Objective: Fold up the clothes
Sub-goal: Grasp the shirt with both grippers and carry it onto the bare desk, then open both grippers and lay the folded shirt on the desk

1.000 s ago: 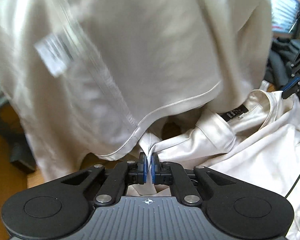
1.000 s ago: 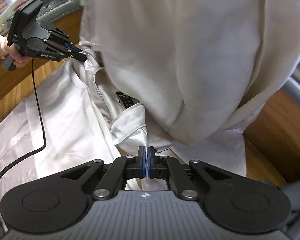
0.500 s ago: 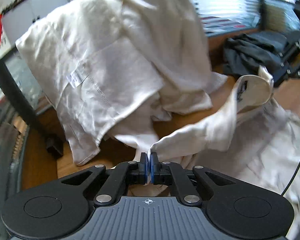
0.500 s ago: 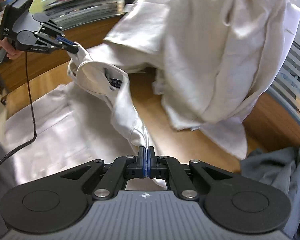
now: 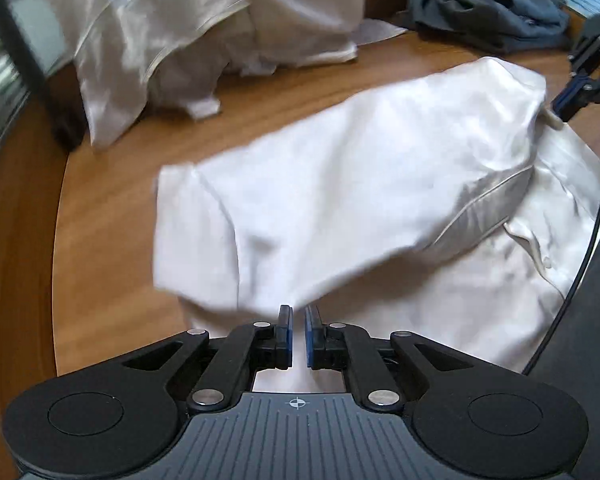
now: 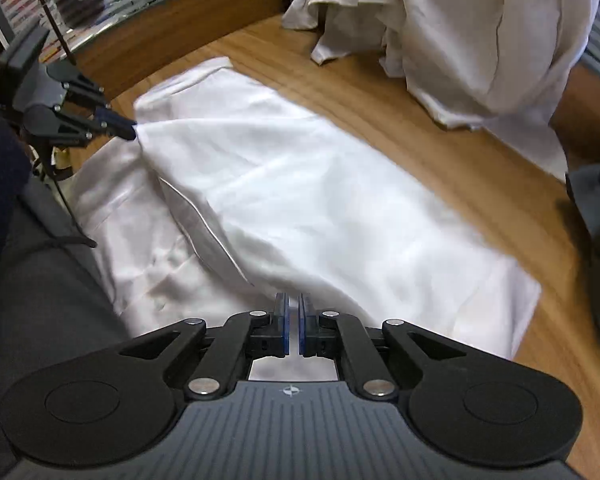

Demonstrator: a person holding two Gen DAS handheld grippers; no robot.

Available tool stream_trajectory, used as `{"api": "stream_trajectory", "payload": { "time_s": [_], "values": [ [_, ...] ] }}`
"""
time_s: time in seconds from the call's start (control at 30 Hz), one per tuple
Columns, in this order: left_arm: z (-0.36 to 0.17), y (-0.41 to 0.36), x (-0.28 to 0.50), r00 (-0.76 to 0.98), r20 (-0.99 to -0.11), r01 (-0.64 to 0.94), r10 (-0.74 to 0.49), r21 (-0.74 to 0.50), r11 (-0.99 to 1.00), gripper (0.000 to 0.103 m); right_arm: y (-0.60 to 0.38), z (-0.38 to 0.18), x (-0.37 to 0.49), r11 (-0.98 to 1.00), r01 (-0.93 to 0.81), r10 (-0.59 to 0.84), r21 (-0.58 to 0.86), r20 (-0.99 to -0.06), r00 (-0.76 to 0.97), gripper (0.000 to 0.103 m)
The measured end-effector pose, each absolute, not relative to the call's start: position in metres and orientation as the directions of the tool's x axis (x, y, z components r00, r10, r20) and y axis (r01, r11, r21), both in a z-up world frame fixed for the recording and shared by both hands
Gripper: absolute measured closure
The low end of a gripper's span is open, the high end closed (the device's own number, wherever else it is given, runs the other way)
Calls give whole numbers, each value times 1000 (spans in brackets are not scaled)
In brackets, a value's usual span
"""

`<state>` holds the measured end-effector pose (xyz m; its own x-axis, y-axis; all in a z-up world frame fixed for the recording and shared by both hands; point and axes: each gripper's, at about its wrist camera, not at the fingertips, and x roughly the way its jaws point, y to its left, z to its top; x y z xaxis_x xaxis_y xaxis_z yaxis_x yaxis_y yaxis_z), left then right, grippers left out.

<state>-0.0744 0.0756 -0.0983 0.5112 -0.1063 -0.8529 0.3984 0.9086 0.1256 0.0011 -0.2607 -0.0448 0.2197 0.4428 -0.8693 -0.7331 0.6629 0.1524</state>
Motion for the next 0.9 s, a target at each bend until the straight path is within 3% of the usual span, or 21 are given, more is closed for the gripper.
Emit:
{"api": "stream_trajectory", "payload": {
  "time_s": [0.07, 0.1, 0.17, 0.33, 0.5, 0.53, 0.6, 0.63, 0.83, 0.9],
  "values": [
    [-92, 87, -77, 519, -848, 311, -107, 71, 948, 75, -271, -41, -1, 694, -704, 439, 152, -864, 246, 74],
    [-90, 94, -77, 530, -842, 249, -102, 40, 968, 61, -278, -38, -2, 716, -681, 436, 151, -859, 268, 70],
    [-86, 108, -75, 548, -831, 119, -90, -29, 992, 51, -296, -34, -1, 789, -597, 405, 143, -852, 331, 59],
    [-93, 134, -52, 556, -828, -147, -70, -181, 973, 51, -344, -48, 12, 965, -201, 245, 171, -863, 442, 55],
    [-100, 138, -38, 572, -819, -247, -44, -224, 943, 51, -387, -82, 20, 901, 200, 257, 385, -846, 468, 55],
    [-99, 138, -34, 577, -816, -250, -35, -217, 944, 51, -393, -91, 21, 868, 263, 264, 421, -841, 472, 58],
    [-96, 138, -28, 587, -810, -250, -19, -203, 947, 51, -402, -108, 23, 793, 362, 292, 490, -827, 481, 79],
    [-94, 138, -25, 592, -806, -241, -15, -194, 951, 51, -405, -113, 23, 765, 391, 301, 512, -821, 486, 99],
    [-85, 142, -3, 609, -793, -203, 2, -153, 967, 49, -400, -97, 18, 784, 393, 248, 480, -823, 511, 103],
    [-87, 144, 7, 602, -798, -196, -2, -150, 969, 41, -402, -96, 16, 803, 403, 217, 438, -846, 487, 103]
  ]
}}
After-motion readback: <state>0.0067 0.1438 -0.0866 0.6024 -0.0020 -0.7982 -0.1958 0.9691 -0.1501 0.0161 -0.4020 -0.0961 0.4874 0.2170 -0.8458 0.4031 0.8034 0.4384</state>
